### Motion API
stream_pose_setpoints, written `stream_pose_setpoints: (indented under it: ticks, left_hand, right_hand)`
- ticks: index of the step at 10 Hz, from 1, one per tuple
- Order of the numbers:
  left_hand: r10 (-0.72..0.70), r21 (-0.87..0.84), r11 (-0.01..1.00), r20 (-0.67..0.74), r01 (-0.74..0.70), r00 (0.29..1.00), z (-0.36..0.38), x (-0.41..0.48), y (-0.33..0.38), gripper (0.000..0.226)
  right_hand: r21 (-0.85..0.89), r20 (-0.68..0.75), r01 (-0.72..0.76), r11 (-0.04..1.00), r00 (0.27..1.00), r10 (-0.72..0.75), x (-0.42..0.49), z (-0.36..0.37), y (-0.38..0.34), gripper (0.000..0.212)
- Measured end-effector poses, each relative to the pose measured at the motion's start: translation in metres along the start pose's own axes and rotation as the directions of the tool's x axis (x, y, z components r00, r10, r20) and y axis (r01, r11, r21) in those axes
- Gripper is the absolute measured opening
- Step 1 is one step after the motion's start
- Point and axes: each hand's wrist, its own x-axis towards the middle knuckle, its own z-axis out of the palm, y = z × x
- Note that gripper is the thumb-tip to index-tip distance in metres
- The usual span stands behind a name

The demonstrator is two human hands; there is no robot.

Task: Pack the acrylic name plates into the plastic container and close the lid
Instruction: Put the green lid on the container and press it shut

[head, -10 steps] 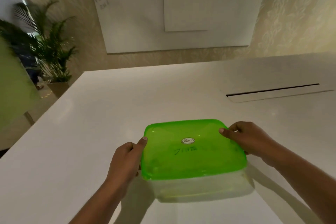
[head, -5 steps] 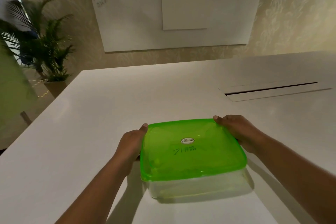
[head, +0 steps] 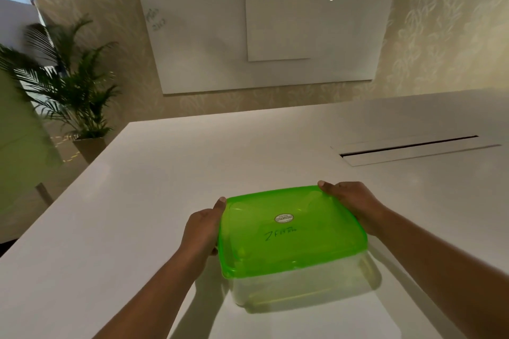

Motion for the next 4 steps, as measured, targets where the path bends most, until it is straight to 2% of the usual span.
stream_pose_setpoints:
  ticks: [1,2,3,4]
  left_hand:
    - [-0.016,0.088,0.996,0.024,0.013,1.0,-0.004,-0.002,-0.001,0.079]
    - [0.066,0.235,0.97,0.014,-0.068,0.998,-0.007,-0.001,0.002,0.086]
    - [0.183,0.383,0.908,0.002,-0.17,0.983,-0.011,0.003,0.01,0.069]
    - [0.233,0.423,0.884,-0.038,-0.196,0.972,-0.012,0.003,0.014,0.056]
  right_hand:
    - [-0.032,-0.042,0.019,0.999,0.999,-0.02,0.003,0.0,0.004,0.045]
    - [-0.115,-0.079,0.049,0.992,0.995,-0.059,0.007,-0.002,0.007,0.046]
    - [-0.358,-0.114,0.115,0.927,0.98,-0.165,0.013,-0.004,0.007,0.057]
    - [-0.482,-0.147,0.151,0.863,0.957,-0.249,0.012,-0.005,0.001,0.043]
